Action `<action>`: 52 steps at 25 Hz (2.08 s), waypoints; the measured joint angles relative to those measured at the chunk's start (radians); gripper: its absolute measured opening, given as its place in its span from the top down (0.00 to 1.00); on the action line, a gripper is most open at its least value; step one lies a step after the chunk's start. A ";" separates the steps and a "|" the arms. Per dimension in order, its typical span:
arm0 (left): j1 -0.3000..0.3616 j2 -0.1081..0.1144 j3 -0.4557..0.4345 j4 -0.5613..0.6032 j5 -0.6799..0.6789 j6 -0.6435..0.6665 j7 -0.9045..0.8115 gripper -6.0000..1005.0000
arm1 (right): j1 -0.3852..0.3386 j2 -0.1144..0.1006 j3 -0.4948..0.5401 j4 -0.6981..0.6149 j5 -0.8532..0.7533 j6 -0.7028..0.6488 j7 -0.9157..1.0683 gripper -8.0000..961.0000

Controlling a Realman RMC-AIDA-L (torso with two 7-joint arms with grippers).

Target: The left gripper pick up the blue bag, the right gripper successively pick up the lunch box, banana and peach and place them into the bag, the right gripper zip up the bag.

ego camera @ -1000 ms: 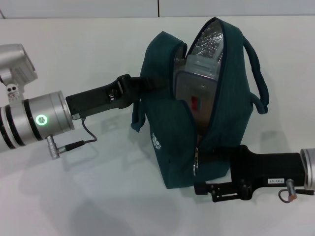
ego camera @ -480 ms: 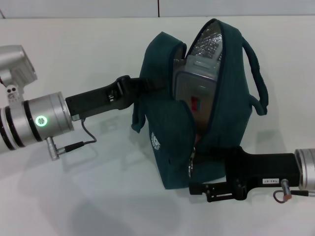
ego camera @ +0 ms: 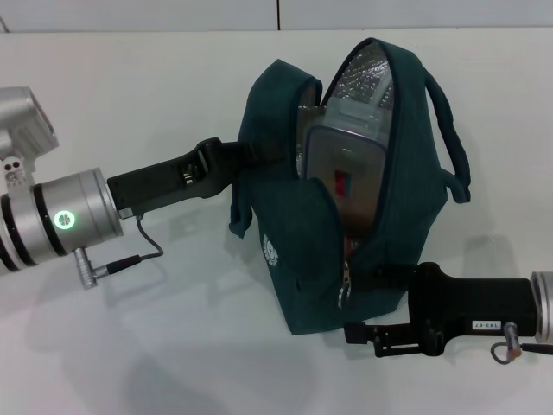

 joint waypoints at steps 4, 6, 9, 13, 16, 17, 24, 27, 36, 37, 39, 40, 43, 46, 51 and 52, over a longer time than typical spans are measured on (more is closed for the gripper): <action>0.000 0.000 0.000 0.000 0.000 0.016 0.001 0.96 | -0.007 -0.001 0.001 -0.003 0.006 0.000 0.001 0.15; 0.000 0.000 0.000 0.001 0.000 0.018 0.001 0.96 | -0.008 -0.001 0.001 -0.003 0.008 0.000 0.005 0.15; 0.000 0.000 0.000 0.001 0.000 0.018 0.001 0.96 | -0.018 -0.003 0.001 -0.003 0.013 0.001 0.014 0.15; -0.001 0.000 0.000 0.001 -0.001 0.024 0.001 0.96 | -0.031 -0.003 -0.001 -0.021 0.025 0.003 0.015 0.15; -0.006 0.000 0.000 0.001 -0.001 0.044 0.001 0.96 | -0.029 -0.001 -0.006 -0.024 0.025 0.003 0.015 0.15; -0.008 0.000 0.000 0.002 -0.001 0.049 0.001 0.96 | -0.025 -0.001 -0.006 -0.024 0.026 0.003 0.015 0.15; -0.010 0.000 0.000 0.003 -0.005 0.054 0.001 0.96 | 0.008 0.001 -0.009 0.004 0.025 -0.005 0.016 0.15; -0.011 0.000 0.000 0.004 -0.005 0.054 0.001 0.96 | 0.012 0.001 -0.013 0.010 0.023 -0.010 0.015 0.15; -0.002 0.000 0.000 0.004 -0.005 0.054 0.001 0.96 | -0.032 -0.005 -0.009 -0.059 0.030 -0.020 0.063 0.16; -0.001 0.000 0.000 0.004 -0.005 0.055 0.001 0.96 | -0.040 -0.005 -0.011 -0.071 0.030 -0.020 0.070 0.16; -0.001 0.000 0.000 0.004 -0.005 0.055 0.001 0.96 | -0.045 -0.005 -0.014 -0.078 0.030 -0.020 0.078 0.17; -0.001 0.000 0.000 0.004 -0.005 0.055 0.001 0.96 | -0.046 -0.005 -0.016 -0.078 0.030 -0.018 0.081 0.17; -0.001 0.000 0.000 0.004 -0.005 0.056 0.001 0.96 | -0.045 -0.003 -0.018 -0.077 0.030 -0.011 0.082 0.17; -0.002 0.000 0.000 0.004 -0.005 0.057 0.001 0.96 | -0.035 0.000 -0.022 -0.070 0.030 -0.006 0.082 0.17; -0.008 -0.001 0.000 0.004 -0.003 0.057 0.001 0.96 | 0.007 0.001 -0.040 -0.021 0.039 0.009 0.074 0.18; -0.008 -0.001 0.000 0.004 -0.002 0.057 0.001 0.96 | 0.017 0.001 -0.042 -0.011 0.039 0.010 0.073 0.18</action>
